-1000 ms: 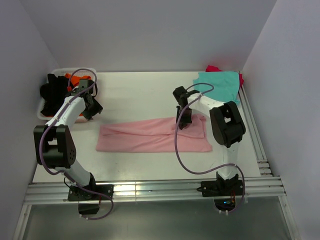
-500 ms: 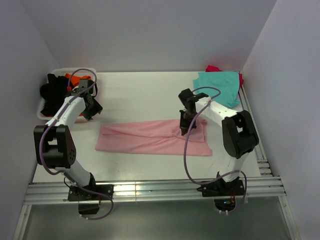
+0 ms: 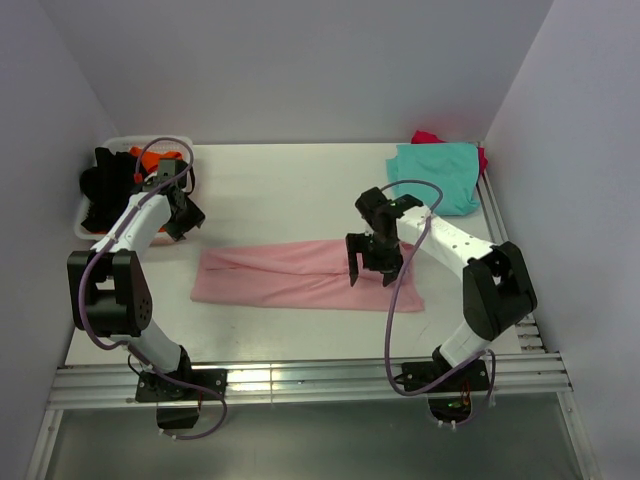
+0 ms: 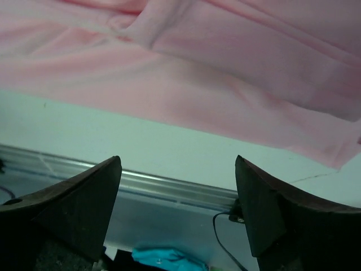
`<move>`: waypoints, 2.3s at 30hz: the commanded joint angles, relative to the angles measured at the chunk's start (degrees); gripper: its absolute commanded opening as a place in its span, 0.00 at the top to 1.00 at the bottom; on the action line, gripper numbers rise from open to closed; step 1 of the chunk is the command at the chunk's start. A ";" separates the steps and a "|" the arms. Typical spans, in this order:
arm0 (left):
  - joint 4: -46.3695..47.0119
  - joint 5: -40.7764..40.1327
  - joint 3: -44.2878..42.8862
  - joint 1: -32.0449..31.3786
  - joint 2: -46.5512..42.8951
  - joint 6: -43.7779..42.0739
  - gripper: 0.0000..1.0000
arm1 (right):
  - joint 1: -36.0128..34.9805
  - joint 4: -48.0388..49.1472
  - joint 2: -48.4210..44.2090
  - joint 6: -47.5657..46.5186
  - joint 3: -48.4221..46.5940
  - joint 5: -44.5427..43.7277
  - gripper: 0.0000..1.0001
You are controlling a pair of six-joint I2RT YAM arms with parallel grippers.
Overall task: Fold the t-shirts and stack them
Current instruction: Fold the tshirt
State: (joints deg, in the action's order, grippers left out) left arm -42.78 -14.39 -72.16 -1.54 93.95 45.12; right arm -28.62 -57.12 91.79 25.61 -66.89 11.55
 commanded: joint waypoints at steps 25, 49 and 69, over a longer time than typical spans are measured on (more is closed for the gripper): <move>-1.16 -0.55 0.27 -1.18 -2.19 -1.97 0.50 | 4.36 9.57 11.38 10.78 14.34 -16.56 0.59; -5.72 -0.28 -8.07 -0.48 -0.53 -2.58 0.50 | 4.97 -3.79 56.85 10.77 -77.12 -0.16 1.00; -5.03 -0.46 -1.33 -0.83 -4.30 -0.83 0.50 | 3.06 14.40 14.48 12.10 -26.73 -1.28 0.11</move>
State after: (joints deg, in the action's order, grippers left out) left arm -47.86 -14.46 -75.90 -2.22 92.36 43.07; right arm -22.72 -44.47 106.37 36.60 -101.43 7.49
